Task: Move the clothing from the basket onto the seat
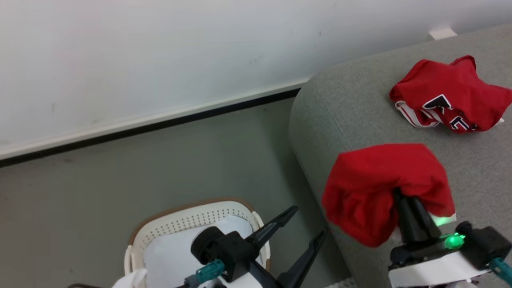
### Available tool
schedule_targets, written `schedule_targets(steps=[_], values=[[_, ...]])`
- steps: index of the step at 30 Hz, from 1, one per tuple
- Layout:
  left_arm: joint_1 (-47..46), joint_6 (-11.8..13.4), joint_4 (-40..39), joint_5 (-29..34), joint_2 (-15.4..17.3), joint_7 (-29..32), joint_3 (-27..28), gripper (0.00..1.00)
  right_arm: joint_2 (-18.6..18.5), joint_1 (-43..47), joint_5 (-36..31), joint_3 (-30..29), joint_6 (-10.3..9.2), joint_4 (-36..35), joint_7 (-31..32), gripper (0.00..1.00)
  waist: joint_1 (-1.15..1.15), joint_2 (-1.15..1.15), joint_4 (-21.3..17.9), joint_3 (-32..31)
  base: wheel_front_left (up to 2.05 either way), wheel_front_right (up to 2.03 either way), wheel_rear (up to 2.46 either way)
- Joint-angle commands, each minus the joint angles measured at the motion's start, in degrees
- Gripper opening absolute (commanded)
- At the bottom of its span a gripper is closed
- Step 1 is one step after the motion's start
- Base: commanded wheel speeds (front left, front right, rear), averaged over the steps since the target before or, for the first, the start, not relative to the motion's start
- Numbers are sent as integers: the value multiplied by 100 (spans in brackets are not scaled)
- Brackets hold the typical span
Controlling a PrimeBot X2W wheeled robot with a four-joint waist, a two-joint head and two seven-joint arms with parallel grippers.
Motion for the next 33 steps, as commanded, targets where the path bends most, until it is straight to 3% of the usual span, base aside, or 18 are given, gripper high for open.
schedule_targets(steps=[1,8,15,18,23,25,31,32,33], values=[[-97,-23,-99,116,91,17,1,100,80,-157,206,-183,-13,-101,1,0,0,0,-109,449,0,0,0],[-462,-112,-562,189,504,135,44,100,132,-1160,455,-1095,-13,-197,1,0,0,0,258,1568,0,0,0],[-966,-149,-1003,295,949,164,273,100,-46,-3009,936,-2240,-13,161,309,0,0,0,563,2747,0,0,0],[-1188,-168,-1169,352,1141,212,381,100,-96,-3888,1246,-3116,-13,555,507,0,0,0,620,3163,0,0,0],[-1498,-166,-1379,385,1296,258,445,100,-329,-4927,962,-4452,-13,1482,585,0,0,0,748,3659,0,0,0],[-1566,-170,-1411,388,1303,248,447,100,-450,-5116,754,-4839,-13,1872,487,0,0,0,787,3757,0,0,0],[-1447,-58,-1370,280,1304,230,510,100,-242,-5107,311,-5572,-13,2831,132,0,0,0,730,3749,0,0,0],[-1396,-16,-1350,246,1301,214,544,100,-216,-5061,281,-5638,-13,2936,93,9,0,0,704,3711,0,0,0],[-1352,29,-1333,230,1297,193,575,100,-183,-4998,275,-5686,-13,3037,66,39,0,0,680,3667,0,0,0]])
